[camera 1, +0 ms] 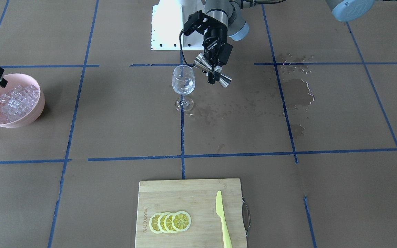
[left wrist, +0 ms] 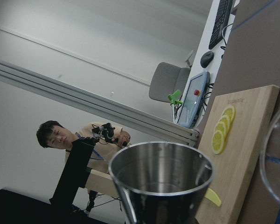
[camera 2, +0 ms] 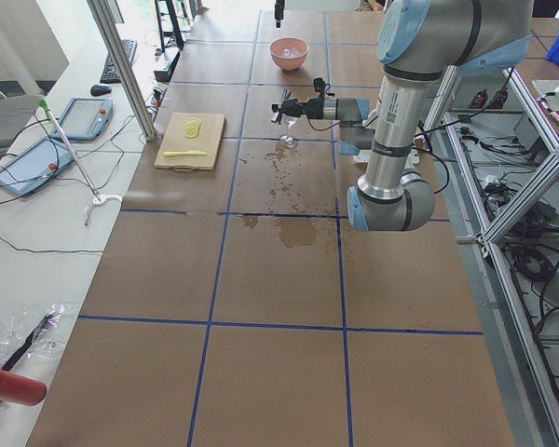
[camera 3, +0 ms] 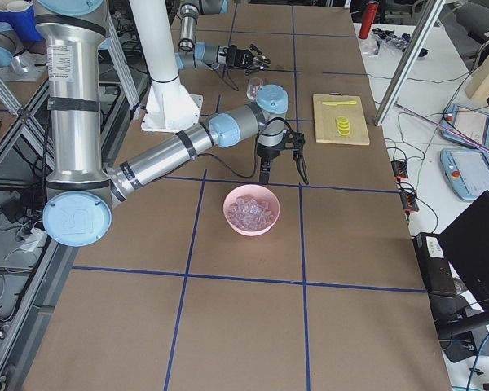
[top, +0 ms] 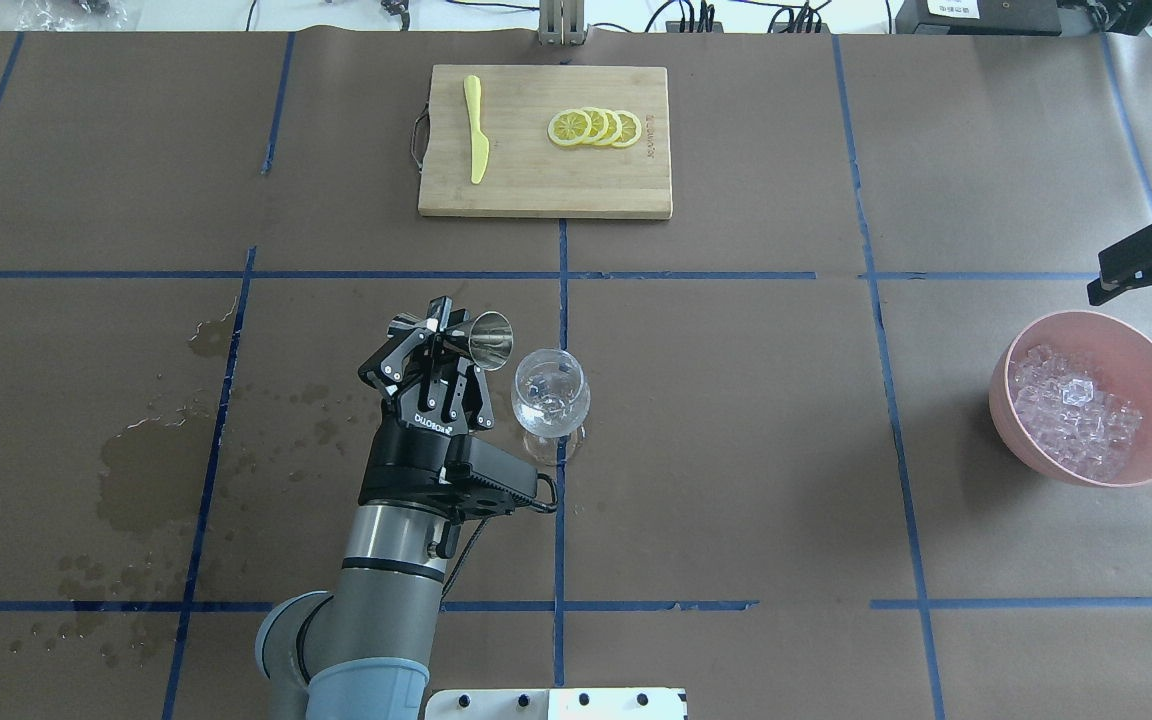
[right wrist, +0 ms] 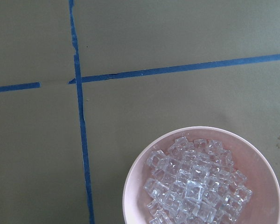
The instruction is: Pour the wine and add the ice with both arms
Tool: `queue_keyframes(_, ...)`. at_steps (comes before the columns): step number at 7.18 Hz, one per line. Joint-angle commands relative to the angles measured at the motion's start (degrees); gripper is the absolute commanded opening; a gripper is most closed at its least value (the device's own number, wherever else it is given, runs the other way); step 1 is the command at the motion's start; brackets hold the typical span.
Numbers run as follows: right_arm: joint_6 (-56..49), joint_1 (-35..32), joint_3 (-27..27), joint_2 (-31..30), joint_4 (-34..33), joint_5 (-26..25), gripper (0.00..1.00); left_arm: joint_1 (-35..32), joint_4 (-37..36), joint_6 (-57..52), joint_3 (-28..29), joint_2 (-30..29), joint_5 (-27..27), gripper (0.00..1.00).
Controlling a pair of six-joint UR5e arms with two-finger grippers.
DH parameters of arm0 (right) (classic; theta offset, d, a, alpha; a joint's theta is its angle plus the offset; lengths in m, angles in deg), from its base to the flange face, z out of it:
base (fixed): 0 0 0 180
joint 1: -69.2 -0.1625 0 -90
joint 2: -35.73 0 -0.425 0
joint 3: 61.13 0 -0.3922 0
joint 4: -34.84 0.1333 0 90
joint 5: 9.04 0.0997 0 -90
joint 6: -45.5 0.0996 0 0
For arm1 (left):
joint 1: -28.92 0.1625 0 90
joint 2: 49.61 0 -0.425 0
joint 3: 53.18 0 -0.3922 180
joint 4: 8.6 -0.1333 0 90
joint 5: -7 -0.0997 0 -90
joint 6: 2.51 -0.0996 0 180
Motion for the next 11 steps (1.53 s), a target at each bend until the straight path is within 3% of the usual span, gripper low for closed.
queue_keyframes(1,2.74,1.54,0.05,-0.10,2.89,-2.33,1.00,-0.16,8.35,1.15,-0.47,0.15,0.58,0.00)
queue_keyframes(3,4.78,5.23,-0.04,-0.71,5.36,-6.62,1.00,-0.86,14.16,7.70,-0.65,-0.02,3.38,0.00)
queue_keyframes(5,5.22,7.69,-0.91,-6.83,15.15,-10.32,1.00,-1.48,15.13,12.19,-1.00,0.15,5.40,0.00)
queue_keyframes(7,7.51,9.28,-3.63,-8.71,21.78,-11.12,1.00,-2.79,15.49,18.63,-1.96,0.24,8.66,0.00)
queue_keyframes(11,8.12,11.22,-5.31,-9.59,22.07,-12.62,1.00,-5.87,15.58,18.99,-4.42,2.86,11.47,0.00)
